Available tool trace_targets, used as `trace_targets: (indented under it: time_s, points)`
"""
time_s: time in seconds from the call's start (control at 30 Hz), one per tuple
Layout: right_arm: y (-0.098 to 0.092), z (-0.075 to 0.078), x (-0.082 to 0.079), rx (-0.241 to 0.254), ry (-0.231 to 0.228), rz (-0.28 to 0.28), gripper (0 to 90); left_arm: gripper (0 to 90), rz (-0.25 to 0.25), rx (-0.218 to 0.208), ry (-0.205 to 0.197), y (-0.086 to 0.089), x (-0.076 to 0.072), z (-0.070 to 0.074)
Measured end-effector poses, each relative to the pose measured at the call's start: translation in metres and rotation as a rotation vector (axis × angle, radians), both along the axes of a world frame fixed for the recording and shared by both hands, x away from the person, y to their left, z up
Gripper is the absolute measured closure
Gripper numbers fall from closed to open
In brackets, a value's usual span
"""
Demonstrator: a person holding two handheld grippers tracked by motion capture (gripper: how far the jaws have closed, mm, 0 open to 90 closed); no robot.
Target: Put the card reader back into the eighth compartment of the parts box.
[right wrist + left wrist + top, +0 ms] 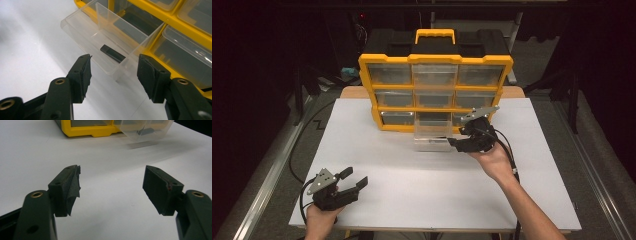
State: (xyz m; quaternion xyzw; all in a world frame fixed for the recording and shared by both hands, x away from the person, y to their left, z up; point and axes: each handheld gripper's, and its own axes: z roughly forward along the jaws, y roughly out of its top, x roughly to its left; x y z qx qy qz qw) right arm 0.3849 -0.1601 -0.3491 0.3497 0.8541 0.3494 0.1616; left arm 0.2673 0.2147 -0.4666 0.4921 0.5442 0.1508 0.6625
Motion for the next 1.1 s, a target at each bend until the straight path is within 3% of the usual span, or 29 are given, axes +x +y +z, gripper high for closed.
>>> trace_targets:
  time_s: [1.1]
  points:
    - [-0.022,-0.007,-0.019,0.024,-0.031,-0.010,40.5,30.7,0.001,0.001,0.004,0.000,0.001,-0.001]
